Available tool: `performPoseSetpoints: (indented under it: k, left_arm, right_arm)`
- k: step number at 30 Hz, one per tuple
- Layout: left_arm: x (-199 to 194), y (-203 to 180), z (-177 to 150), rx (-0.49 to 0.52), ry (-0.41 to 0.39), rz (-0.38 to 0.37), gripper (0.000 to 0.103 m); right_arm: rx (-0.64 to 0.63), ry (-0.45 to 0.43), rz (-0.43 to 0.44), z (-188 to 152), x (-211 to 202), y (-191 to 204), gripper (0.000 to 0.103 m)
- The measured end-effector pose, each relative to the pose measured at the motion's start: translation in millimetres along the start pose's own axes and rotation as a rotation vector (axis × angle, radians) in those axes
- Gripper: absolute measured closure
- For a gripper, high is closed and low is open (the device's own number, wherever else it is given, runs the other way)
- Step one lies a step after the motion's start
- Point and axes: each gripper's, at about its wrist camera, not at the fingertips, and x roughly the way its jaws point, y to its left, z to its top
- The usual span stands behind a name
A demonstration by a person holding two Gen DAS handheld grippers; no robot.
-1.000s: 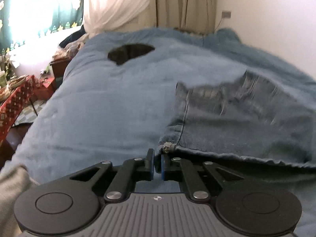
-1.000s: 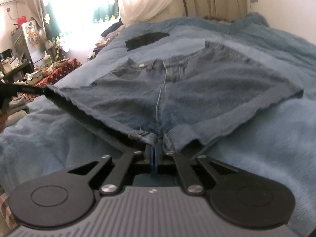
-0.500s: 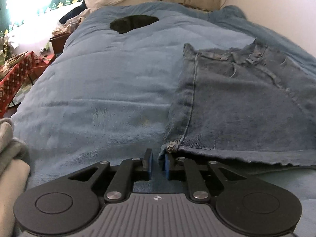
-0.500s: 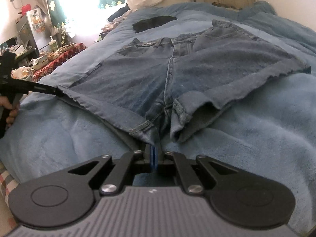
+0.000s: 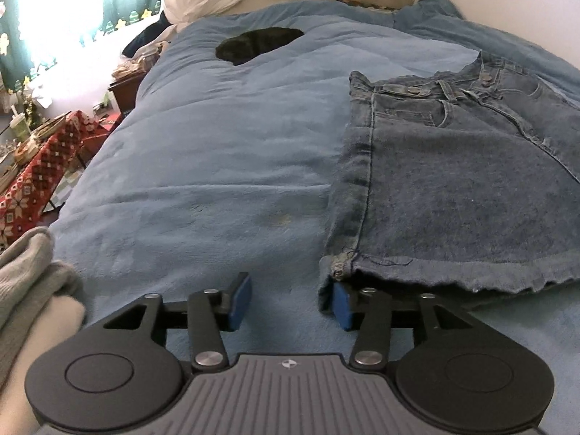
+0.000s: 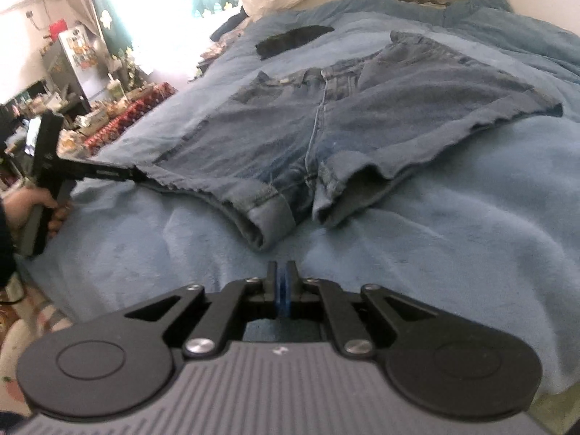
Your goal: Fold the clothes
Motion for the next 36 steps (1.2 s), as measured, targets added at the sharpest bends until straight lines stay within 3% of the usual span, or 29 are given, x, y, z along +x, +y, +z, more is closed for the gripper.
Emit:
performPoseSetpoints:
  k: [5, 8, 9, 13, 18, 20, 25, 28, 32, 35, 36]
  left_arm:
    - [-23, -2, -7, 0.014, 0.002, 0.049, 0.056]
    - [-44, -4, -9, -0.03, -0.02, 0.057, 0.06]
    - [-52, -8, -8, -0.054, -0.038, 0.042, 0.064]
    - [-82, -54, 1, -0.088, -0.139, -0.103, 0.065]
    - [-89, -129, 9, -0.08, -0.168, -0.331, 0.065]
    - [-84, -157, 11, -0.055, -0.163, -0.399, 0.065]
    - [-71, -203, 18, -0.022, -0.158, -0.458, 0.065]
    - [-69, -226, 19, 0.01, -0.173, -0.464, 0.065]
    - [-67, -253, 17, 0.031, -0.169, -0.491, 0.065]
    - [-64, -269, 18, 0.038, -0.171, -0.501, 0.065]
    - [-62, -273, 18, 0.044, -0.173, -0.501, 0.065]
  right_arm:
    - [-0.065, -0.09, -0.006, 17, -29, -11, 0.1]
    - [-0.138, -0.159, -0.031, 35, -30, -17, 0.099]
    - [-0.154, -0.175, -0.03, 42, -25, -20, 0.099]
    - [-0.173, -0.16, -0.015, 57, 4, -30, 0.098]
    - [-0.14, -0.045, -0.038, 30, 39, -46, 0.1]
    - [-0.117, -0.041, -0.034, 20, 39, -55, 0.101]
    - [-0.041, -0.077, 0.01, 23, 9, -73, 0.1]
    - [-0.034, -0.125, -0.005, 41, -18, -93, 0.099]
    - [-0.099, -0.191, -0.124, 80, -41, -132, 0.092]
    - [-0.106, -0.197, -0.222, 106, -34, -172, 0.087]
    - [-0.098, -0.194, -0.248, 113, -30, -187, 0.081]
